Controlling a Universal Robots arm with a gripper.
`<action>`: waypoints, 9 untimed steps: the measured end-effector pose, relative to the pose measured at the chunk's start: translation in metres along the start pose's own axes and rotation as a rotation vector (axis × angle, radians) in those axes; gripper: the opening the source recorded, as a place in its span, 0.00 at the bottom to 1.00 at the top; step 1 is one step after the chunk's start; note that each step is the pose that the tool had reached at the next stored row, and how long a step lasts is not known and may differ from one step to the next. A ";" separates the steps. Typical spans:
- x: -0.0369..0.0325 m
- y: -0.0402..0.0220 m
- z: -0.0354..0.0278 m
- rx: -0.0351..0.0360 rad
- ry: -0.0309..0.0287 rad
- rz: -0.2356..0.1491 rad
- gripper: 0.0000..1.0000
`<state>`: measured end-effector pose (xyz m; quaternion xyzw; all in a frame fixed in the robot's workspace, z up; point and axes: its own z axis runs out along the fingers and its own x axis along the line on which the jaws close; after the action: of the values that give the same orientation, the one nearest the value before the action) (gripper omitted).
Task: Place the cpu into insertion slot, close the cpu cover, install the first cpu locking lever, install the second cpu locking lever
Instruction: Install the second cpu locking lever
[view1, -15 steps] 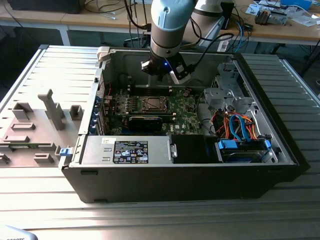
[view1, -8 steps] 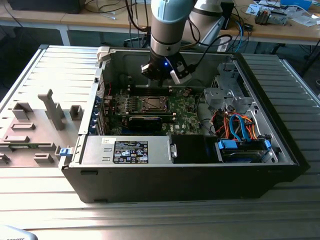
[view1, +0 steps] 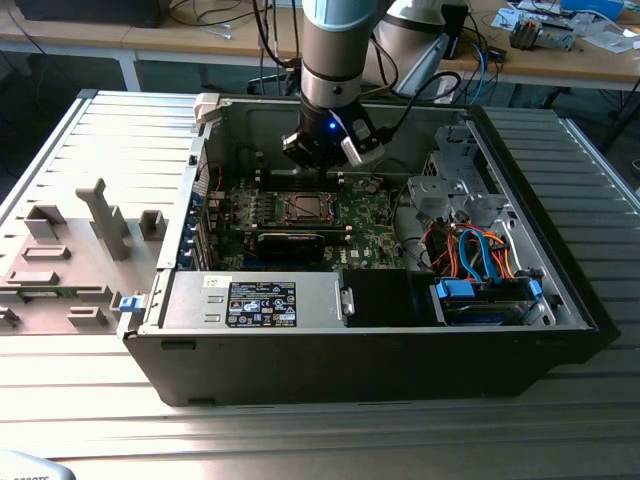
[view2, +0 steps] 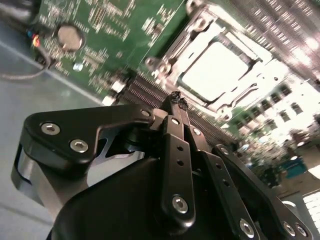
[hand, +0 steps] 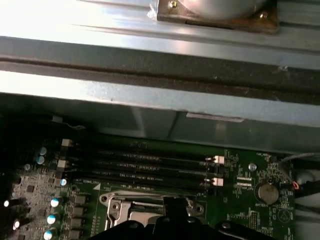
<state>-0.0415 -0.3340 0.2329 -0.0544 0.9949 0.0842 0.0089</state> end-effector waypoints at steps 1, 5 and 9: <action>0.0000 0.0001 0.0001 0.0022 0.0002 0.000 0.11; 0.0000 0.0001 0.0000 0.0026 0.0003 0.000 0.11; 0.0003 -0.0026 -0.0005 0.0026 0.0003 0.000 0.11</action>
<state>-0.0415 -0.3367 0.2329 -0.0544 0.9950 0.0829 0.0088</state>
